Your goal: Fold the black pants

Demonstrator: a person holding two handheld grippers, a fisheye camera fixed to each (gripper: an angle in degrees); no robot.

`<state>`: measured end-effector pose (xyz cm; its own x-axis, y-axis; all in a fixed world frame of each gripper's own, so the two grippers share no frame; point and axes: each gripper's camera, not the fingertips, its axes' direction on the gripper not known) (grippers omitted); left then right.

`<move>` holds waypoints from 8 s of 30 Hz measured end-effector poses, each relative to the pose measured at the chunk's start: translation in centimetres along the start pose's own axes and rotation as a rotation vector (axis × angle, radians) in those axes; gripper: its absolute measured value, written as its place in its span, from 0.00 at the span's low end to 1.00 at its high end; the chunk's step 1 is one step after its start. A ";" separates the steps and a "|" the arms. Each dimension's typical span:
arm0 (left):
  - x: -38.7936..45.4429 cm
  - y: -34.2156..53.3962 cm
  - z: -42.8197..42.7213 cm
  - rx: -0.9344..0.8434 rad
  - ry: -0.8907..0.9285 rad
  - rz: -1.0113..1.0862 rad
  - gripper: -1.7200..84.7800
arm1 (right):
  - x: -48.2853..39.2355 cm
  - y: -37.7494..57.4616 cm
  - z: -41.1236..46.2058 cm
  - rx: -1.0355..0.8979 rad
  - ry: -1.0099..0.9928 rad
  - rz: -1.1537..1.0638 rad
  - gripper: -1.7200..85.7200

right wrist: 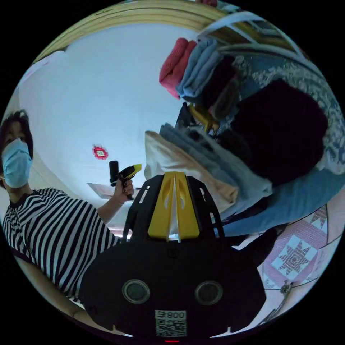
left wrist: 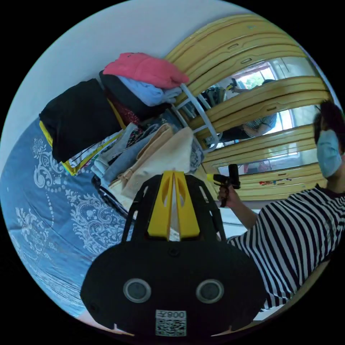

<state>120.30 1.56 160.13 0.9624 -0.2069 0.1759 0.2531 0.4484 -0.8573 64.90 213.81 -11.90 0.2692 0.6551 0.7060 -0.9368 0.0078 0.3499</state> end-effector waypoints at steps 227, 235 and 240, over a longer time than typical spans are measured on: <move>-70.7 187.2 -61.5 1.020 -0.106 -1.107 0.06 | -114.0 12.9 139.1 -1.526 0.367 -0.840 0.12; -85.1 194.6 -49.8 0.906 0.245 -1.308 0.06 | -99.5 10.2 132.1 -1.424 0.431 -0.471 0.10; -93.1 193.4 -45.8 0.724 0.346 -1.291 0.06 | -90.6 10.3 120.7 -1.289 0.523 -0.196 0.10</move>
<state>75.09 67.72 -44.22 0.0072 -0.9208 0.3901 0.9693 0.1022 0.2235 57.85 63.30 2.06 0.5717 0.7619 0.3046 -0.5149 0.6222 -0.5897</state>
